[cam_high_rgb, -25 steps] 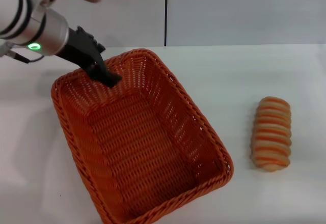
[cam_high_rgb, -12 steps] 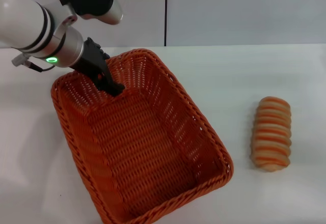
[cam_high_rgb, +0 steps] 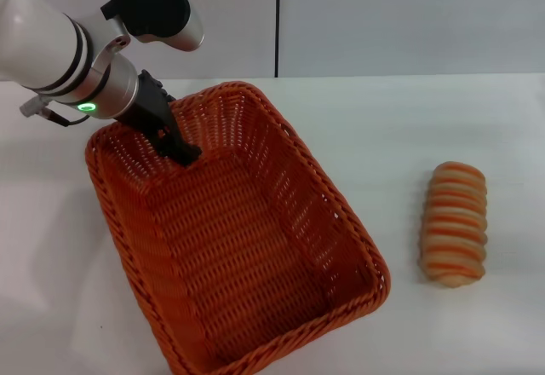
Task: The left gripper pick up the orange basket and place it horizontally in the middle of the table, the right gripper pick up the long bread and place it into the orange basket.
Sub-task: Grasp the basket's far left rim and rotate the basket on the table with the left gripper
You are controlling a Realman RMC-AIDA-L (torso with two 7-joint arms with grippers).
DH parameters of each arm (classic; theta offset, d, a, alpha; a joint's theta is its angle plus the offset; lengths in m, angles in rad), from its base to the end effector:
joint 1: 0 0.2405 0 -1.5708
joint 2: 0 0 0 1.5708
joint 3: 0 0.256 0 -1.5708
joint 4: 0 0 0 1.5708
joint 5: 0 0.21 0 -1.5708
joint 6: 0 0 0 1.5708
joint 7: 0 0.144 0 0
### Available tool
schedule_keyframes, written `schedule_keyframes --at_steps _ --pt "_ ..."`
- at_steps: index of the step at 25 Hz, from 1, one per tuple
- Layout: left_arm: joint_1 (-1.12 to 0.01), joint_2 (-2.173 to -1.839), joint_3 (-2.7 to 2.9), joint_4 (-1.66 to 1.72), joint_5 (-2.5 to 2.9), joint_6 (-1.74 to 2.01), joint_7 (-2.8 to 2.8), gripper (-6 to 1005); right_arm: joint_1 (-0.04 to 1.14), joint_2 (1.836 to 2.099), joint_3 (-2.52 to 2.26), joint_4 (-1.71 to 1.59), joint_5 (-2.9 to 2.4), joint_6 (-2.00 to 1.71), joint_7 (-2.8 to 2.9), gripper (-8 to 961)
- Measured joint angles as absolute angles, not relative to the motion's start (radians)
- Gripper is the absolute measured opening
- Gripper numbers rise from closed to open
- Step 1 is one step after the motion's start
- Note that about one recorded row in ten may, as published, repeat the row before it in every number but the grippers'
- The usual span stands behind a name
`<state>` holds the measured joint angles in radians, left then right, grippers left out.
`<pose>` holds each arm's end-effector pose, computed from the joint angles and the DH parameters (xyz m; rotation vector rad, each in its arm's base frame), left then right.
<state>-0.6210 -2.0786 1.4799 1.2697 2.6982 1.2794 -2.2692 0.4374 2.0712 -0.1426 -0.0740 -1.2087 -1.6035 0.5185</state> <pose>-0.1826 0.3860 -0.0135 -2.5759 -0.3494 0.5745 0.3229 0.3084 0.0618 -1.3867 0.4018 1.1124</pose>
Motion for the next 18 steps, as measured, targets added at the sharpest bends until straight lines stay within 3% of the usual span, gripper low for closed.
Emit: schedule_keyframes --at_steps 12,18 --pt "-0.625 -2.078 1.51 1.273 2.726 1.277 -2.285 777 0.436 2.071 -0.142 -0.094 -1.209 -1.592 0.518 661" --pt "-0.63 -2.078 1.522 1.276 2.726 1.275 -2.285 506 0.432 2.071 -0.131 -0.095 -1.209 -1.593 0.518 661"
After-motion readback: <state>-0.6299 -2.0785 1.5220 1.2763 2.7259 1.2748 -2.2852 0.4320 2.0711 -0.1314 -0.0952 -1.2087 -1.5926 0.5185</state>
